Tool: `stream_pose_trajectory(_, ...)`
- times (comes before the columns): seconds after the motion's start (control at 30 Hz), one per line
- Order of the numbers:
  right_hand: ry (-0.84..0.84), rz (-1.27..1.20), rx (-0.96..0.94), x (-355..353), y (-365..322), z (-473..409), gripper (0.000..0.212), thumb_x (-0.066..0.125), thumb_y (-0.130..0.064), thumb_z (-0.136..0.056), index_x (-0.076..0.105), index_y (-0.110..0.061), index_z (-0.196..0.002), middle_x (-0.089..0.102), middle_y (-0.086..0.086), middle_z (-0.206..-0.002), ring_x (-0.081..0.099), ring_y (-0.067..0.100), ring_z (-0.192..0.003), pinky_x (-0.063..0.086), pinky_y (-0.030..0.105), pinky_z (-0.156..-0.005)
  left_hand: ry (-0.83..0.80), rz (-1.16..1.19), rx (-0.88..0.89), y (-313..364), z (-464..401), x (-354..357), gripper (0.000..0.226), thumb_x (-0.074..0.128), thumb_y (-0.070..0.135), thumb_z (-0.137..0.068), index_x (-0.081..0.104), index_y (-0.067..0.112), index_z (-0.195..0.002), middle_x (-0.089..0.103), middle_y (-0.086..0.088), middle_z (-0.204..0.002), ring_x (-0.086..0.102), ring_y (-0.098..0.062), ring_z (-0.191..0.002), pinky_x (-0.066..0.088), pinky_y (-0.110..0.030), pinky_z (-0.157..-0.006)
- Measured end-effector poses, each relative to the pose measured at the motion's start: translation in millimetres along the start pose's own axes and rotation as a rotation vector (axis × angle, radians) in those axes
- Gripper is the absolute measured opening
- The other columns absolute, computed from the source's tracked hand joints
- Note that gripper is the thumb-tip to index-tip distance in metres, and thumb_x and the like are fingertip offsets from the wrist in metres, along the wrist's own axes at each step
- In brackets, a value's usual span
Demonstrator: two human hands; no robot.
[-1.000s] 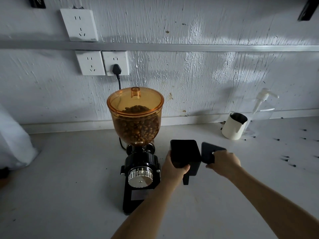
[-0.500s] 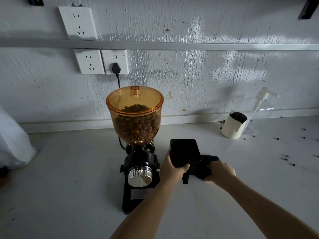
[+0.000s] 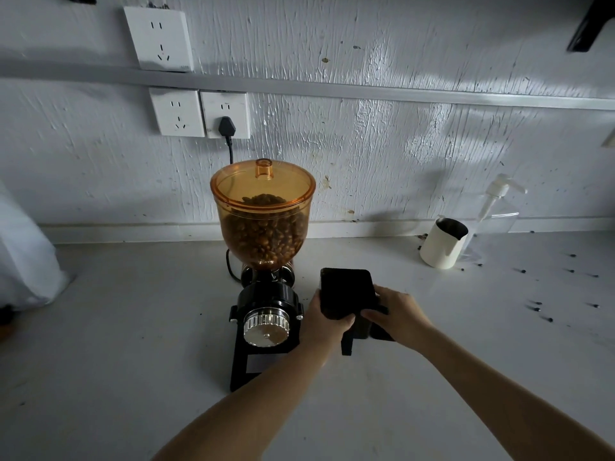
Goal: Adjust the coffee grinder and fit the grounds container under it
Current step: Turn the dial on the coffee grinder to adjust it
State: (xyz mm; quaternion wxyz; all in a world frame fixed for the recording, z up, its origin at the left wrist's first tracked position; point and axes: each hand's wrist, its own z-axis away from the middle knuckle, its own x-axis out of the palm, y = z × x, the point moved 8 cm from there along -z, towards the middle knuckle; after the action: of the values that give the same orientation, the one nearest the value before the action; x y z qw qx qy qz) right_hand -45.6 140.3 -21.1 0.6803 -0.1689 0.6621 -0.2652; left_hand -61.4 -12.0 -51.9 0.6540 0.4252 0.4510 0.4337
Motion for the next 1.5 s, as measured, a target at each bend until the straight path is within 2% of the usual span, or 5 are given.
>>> stream_pose_trajectory(0.4,-0.037,0.037,-0.089,-33.9,-73.1,37.0,0.034,0.073,-0.042,-0.069,0.070,-0.026,-0.098,0.075,-0.005,-0.081,0.069,0.009,-0.076,0.057,0.032,-0.071,0.046,0.442,-0.387,-1.0,79.8,-24.8,0.050,0.071,0.015,-0.085,0.050,0.008,-0.130,0.056,-0.015,-0.135,0.055,-0.029,-0.122,0.042,-0.038,-0.104)
stream_pose_trajectory(0.67,-0.135,0.029,-0.079,-5.5,-92.8,50.5,0.049,0.076,-0.053,-0.061,0.067,-0.022,-0.099,0.068,-0.015,-0.073,0.064,-0.003,-0.067,0.041,0.009,-0.051,0.073,0.419,-0.433,-13.5,100.5,-61.9,0.064,0.076,0.010,-0.079,0.044,0.010,-0.135,0.064,-0.010,-0.122,0.064,-0.019,-0.089,0.046,-0.024,-0.058)
stream_pose_trajectory(0.83,-0.156,0.001,-0.087,10.6,-108.1,49.3,0.059,0.078,-0.054,-0.056,0.065,-0.020,-0.103,0.070,-0.010,-0.080,0.064,0.001,-0.068,0.042,0.014,-0.053,0.155,0.341,-0.400,-22.3,99.1,-87.4,0.063,0.077,0.004,-0.075,0.048,0.010,-0.131,0.065,-0.013,-0.118,0.063,-0.029,-0.105,0.052,-0.037,-0.083)
stream_pose_trajectory(1.07,-0.168,-0.009,-0.073,32.2,-118.7,47.4,0.058,0.083,-0.048,-0.054,0.062,-0.018,-0.098,0.069,-0.006,-0.083,0.063,0.003,-0.070,0.050,0.018,-0.056,0.237,0.346,-0.371,-26.7,92.4,-114.3,0.057,0.072,-0.015,-0.071,0.043,0.015,-0.109,0.059,0.002,-0.084,0.058,-0.012,-0.068,0.043,-0.018,-0.033)
stream_pose_trajectory(1.5,-0.141,-0.025,-0.038,46.7,-116.2,50.0,0.051,0.089,-0.038,-0.050,0.056,-0.019,-0.084,0.069,-0.002,-0.080,0.066,0.013,-0.071,0.055,0.031,-0.063,0.234,0.225,-0.255,-36.5,83.8,-122.9,0.071,0.074,-0.016,-0.067,0.042,0.008,-0.126,0.059,-0.010,-0.117,0.055,-0.023,-0.098,0.047,-0.027,-0.074)
